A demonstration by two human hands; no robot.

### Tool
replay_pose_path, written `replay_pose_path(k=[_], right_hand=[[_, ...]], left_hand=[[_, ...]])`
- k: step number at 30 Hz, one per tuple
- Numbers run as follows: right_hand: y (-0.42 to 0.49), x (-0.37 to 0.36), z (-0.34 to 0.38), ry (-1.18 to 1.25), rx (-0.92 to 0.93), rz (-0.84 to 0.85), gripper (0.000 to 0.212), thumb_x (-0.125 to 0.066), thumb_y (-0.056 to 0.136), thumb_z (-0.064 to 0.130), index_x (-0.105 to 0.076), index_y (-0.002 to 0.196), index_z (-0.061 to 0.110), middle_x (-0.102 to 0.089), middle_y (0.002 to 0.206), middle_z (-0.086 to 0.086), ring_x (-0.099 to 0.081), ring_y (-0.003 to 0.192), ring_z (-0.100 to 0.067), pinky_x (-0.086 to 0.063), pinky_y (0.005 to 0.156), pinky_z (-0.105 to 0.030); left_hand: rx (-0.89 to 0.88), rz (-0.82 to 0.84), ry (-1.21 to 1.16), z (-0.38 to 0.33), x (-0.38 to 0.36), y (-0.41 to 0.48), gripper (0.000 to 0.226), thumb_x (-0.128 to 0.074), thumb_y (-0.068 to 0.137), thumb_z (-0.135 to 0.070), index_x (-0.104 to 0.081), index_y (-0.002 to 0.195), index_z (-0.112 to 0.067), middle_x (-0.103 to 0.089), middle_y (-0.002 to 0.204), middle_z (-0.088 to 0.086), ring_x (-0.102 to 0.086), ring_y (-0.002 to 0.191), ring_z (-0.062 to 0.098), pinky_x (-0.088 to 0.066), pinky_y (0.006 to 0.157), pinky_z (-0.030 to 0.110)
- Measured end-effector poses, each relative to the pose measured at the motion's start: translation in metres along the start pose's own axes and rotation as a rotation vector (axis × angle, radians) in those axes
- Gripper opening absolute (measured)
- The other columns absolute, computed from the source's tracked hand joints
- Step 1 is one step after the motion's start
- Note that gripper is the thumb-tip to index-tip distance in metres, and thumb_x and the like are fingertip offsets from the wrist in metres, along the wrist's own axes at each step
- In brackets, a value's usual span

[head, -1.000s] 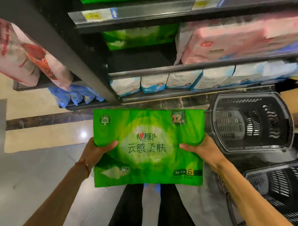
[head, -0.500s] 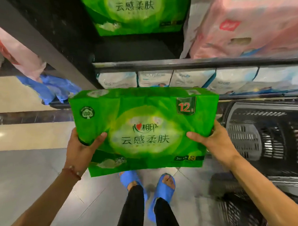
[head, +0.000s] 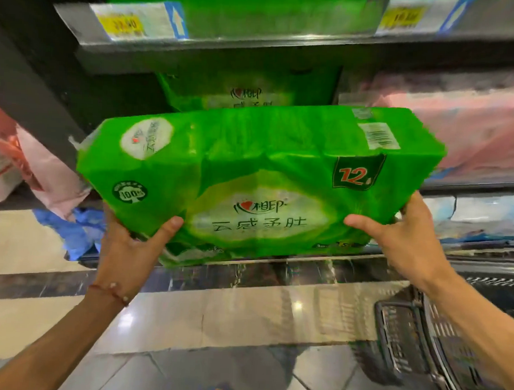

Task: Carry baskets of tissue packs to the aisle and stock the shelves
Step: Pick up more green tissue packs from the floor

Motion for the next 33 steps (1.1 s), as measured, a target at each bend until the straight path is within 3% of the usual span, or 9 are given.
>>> replay_pose_path(k=[5, 9, 11, 14, 17, 20, 27, 31, 33], right_hand=[[0.036, -0.005, 0.019, -0.014, 0.125, -0.086, 0.065, -0.093, 0.065, 0.032, -0.065, 0.121, 0.014, -0.075, 0.115, 0.003, -0.071, 0.107, -0.009, -0.053, 0.089, -0.012], [0.051, -0.013, 0.017, 0.017, 0.181, -0.168, 0.062, -0.094, 0.062, 0.025, -0.069, 0.109, -0.007, -0.077, 0.1, 0.005, -0.073, 0.095, 0.002, -0.055, 0.077, -0.009], [0.056, -0.021, 0.017, 0.057, 0.213, -0.196, 0.059, -0.092, 0.067, 0.01, -0.068, 0.117, -0.011, -0.077, 0.112, -0.004, -0.074, 0.098, 0.003, -0.059, 0.076, -0.011], [0.067, -0.032, 0.015, 0.089, 0.268, -0.232, 0.057, -0.091, 0.069, -0.002, -0.068, 0.121, -0.006, -0.07, 0.126, -0.004, -0.07, 0.103, 0.011, -0.056, 0.078, -0.007], [0.079, -0.044, 0.003, 0.08, 0.266, -0.252, 0.057, -0.094, 0.066, 0.011, -0.07, 0.118, 0.003, -0.073, 0.117, 0.006, -0.069, 0.102, 0.012, -0.055, 0.082, -0.007], [0.086, -0.059, -0.02, 0.098, 0.237, -0.25, 0.056, -0.091, 0.067, -0.005, -0.069, 0.119, -0.004, -0.076, 0.116, -0.003, -0.072, 0.096, 0.008, -0.058, 0.075, -0.01], [0.119, -0.08, -0.04, 0.209, 0.225, -0.305, 0.076, -0.094, 0.056, 0.026, -0.066, 0.124, 0.008, -0.076, 0.115, 0.005, -0.072, 0.108, -0.001, -0.065, 0.087, -0.034], [0.136, -0.085, -0.042, 0.084, 0.277, -0.282, 0.083, -0.095, 0.065, 0.025, -0.06, 0.138, 0.009, -0.071, 0.122, 0.009, -0.066, 0.112, 0.008, -0.055, 0.095, -0.016], [0.144, -0.086, -0.042, 0.051, 0.291, -0.304, 0.074, -0.094, 0.073, 0.025, -0.061, 0.139, 0.013, -0.072, 0.125, 0.008, -0.068, 0.116, -0.002, -0.055, 0.097, -0.021]], left_hand=[[-0.119, -0.077, -0.055, -0.018, -0.002, 0.035, 0.096, -0.083, 0.072, -0.052, -0.045, 0.142, 0.002, -0.065, 0.133, 0.008, -0.062, 0.122, 0.013, -0.048, 0.099, 0.012], [-0.17, -0.216, 0.069, -0.023, -0.002, 0.041, 0.109, -0.065, 0.067, -0.084, -0.059, 0.088, 0.022, -0.055, 0.066, 0.018, -0.052, 0.06, 0.02, -0.046, 0.068, 0.053], [-0.182, -0.271, 0.183, -0.015, -0.005, 0.048, 0.096, -0.061, 0.073, -0.077, -0.052, 0.064, 0.018, -0.045, 0.055, 0.012, -0.039, 0.057, 0.018, -0.042, 0.064, 0.057], [-0.142, -0.307, 0.139, -0.013, -0.014, 0.061, 0.085, -0.067, 0.067, -0.08, -0.068, 0.094, 0.001, -0.072, 0.09, 0.019, -0.061, 0.084, 0.02, -0.048, 0.094, 0.036], [-0.238, -0.336, 0.066, -0.014, -0.029, 0.065, 0.026, -0.084, 0.076, -0.041, -0.062, 0.09, -0.037, -0.071, 0.084, -0.009, -0.059, 0.072, -0.001, -0.039, 0.075, 0.018], [-0.26, -0.326, 0.066, -0.004, -0.043, 0.069, 0.032, -0.081, 0.083, -0.02, -0.056, 0.102, -0.017, -0.059, 0.1, 0.001, -0.062, 0.097, 0.02, -0.04, 0.081, 0.023], [-0.267, -0.296, 0.062, 0.014, -0.058, 0.124, 0.073, -0.08, 0.085, -0.02, -0.039, 0.142, 0.0, -0.052, 0.124, -0.003, -0.046, 0.11, -0.004, -0.031, 0.089, -0.005], [-0.14, -0.272, 0.011, 0.034, -0.073, 0.134, 0.079, -0.078, 0.086, -0.036, -0.034, 0.149, -0.015, -0.052, 0.128, -0.01, -0.049, 0.116, 0.006, -0.036, 0.098, 0.017], [-0.089, -0.291, -0.033, 0.037, -0.078, 0.145, 0.071, -0.077, 0.087, -0.039, -0.04, 0.144, -0.018, -0.056, 0.125, -0.011, -0.054, 0.112, 0.009, -0.039, 0.096, 0.022]])
Point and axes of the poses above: each hand's wrist, its own y-axis towards the middle knuckle, its own x-axis out of the back of the hand, z = x × y, the point moved 4 cm from there along y, towards the middle knuckle
